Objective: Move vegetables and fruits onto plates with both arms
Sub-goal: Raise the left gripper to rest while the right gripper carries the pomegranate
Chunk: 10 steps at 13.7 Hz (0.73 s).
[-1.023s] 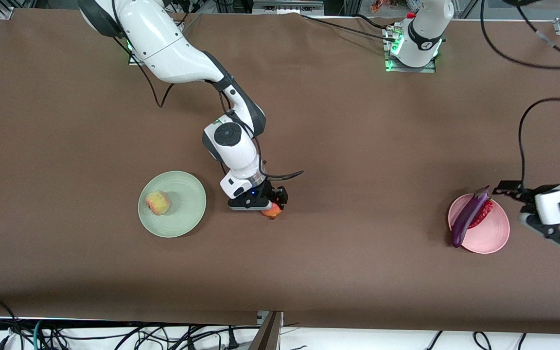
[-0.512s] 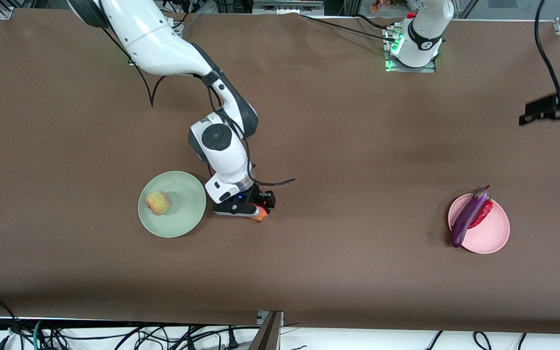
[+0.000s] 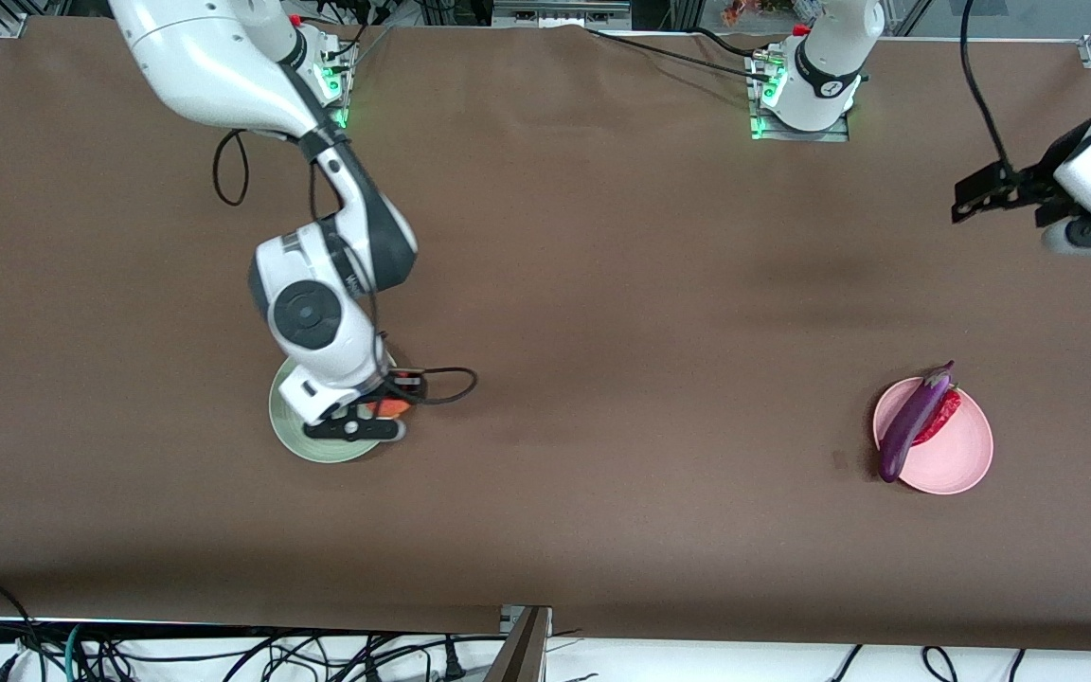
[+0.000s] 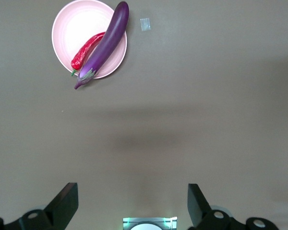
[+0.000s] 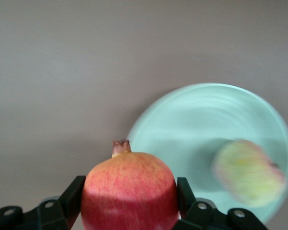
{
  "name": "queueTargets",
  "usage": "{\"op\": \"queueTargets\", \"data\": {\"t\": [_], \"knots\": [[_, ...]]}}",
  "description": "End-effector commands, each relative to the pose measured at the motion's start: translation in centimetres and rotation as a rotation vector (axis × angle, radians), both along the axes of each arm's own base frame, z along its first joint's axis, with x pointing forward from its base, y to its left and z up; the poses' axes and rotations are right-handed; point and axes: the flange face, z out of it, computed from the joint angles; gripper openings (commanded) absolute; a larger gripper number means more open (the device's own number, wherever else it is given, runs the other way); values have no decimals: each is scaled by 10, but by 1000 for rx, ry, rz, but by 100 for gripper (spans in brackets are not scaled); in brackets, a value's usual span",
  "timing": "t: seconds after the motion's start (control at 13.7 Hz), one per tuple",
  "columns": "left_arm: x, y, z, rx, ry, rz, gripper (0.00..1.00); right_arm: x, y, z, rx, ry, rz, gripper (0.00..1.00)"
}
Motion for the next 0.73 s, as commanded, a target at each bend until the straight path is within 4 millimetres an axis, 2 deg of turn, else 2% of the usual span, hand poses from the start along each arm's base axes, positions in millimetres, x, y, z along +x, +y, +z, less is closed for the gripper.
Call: {"op": "queueTargets", "data": {"t": [0.0,0.37,0.66], "knots": [[-1,2,-1,-20,-13,19,100,-8,-27,-12,-14,71,12,33],[1,2,-1,-24,-13,18,100,-7,-35,-50,-10,91,-15,33],[1,-1,6,-26,-24,12,100,-4,-37,-64,-2,78,-18,33]]}}
